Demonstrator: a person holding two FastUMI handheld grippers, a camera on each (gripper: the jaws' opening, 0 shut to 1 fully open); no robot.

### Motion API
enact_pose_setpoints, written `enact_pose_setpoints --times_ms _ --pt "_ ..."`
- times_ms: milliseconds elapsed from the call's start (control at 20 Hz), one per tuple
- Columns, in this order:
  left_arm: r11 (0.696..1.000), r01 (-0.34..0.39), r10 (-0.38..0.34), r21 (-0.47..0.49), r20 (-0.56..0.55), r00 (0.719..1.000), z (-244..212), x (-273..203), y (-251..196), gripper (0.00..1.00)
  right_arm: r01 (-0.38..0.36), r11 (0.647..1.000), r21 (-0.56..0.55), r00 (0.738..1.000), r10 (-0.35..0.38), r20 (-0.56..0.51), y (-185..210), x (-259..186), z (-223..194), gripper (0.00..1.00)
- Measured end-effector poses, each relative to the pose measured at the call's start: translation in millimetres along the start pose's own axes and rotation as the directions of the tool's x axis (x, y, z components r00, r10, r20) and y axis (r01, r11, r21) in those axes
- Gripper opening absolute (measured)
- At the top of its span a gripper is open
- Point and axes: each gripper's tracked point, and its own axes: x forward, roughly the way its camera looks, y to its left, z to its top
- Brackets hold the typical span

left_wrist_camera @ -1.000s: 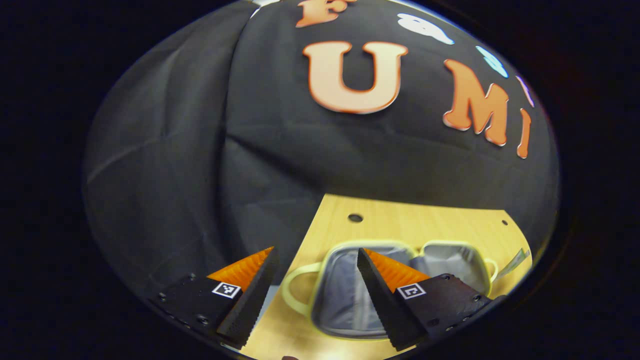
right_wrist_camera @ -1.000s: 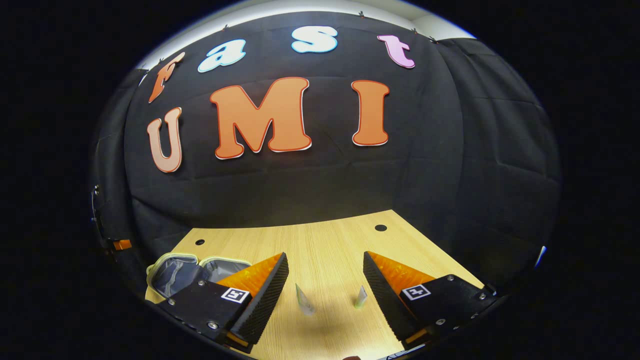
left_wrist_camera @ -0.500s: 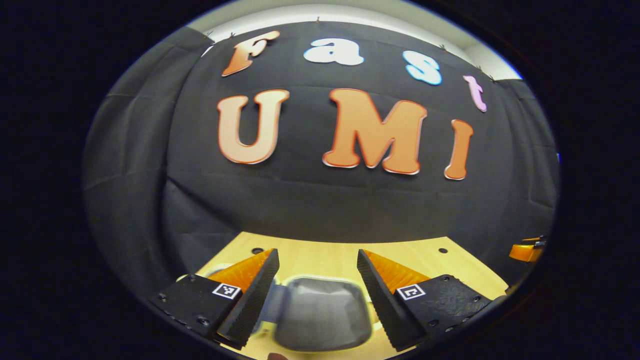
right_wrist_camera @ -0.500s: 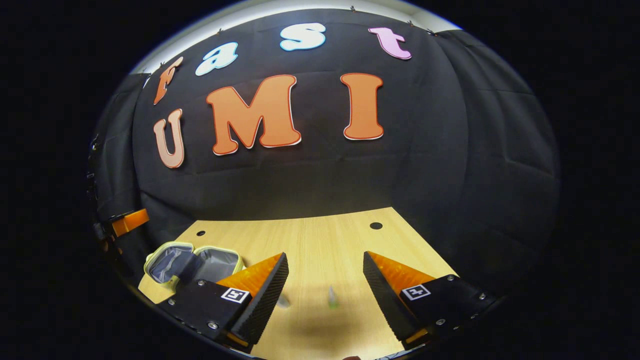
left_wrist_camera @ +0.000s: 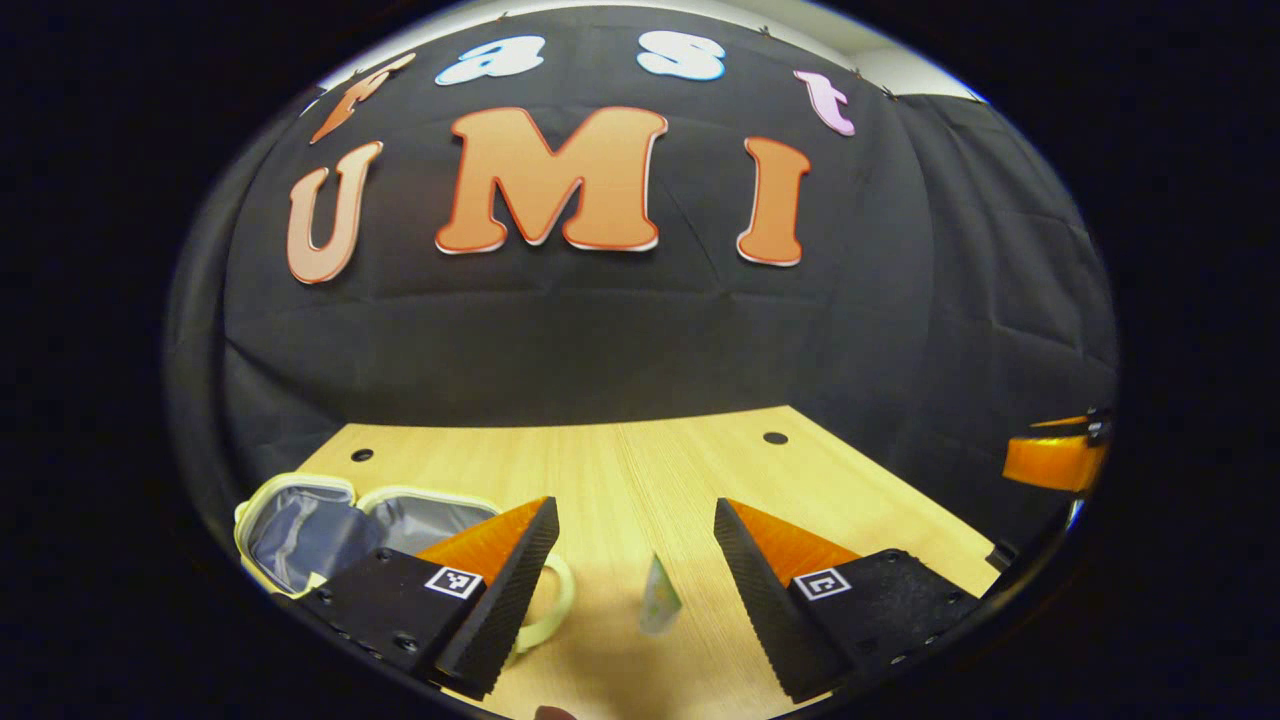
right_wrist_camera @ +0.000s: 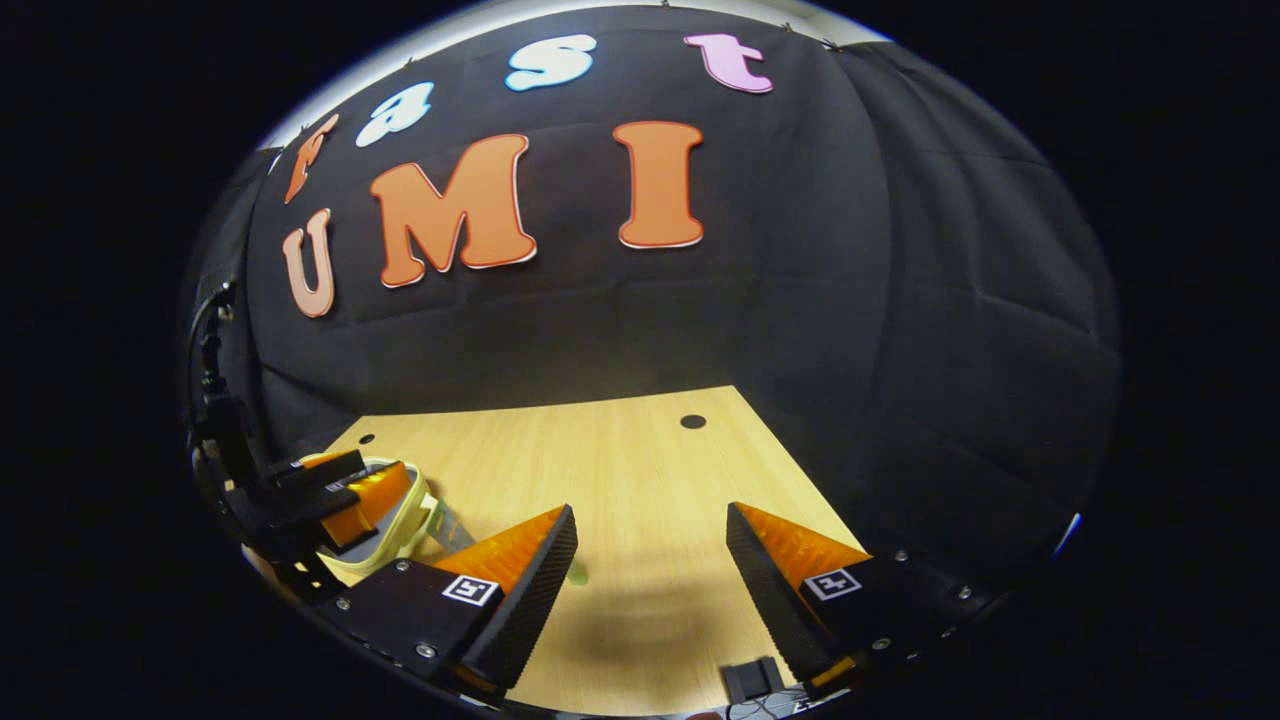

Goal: First open the suitcase, pack the skin care products into it, and then close the suitcase.

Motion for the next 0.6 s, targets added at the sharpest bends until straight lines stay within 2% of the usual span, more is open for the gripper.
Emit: enact_pose_setpoints --times_ms 300,600 --pt "0.996 -0.023 0.035 0.089 -0.138 0.99 -93 43 -19 0.96 0.057 0.998 -0.004 0.996 -0.057 -0.063 -36 -1 -25 0.95" --pt "0.995 -0.077 0.086 0.059 -0.184 0.979 -135 74 -10 0.99 0.081 0.996 -0.045 0.991 -0.085 -0.108 -41 5 -42 0.95"
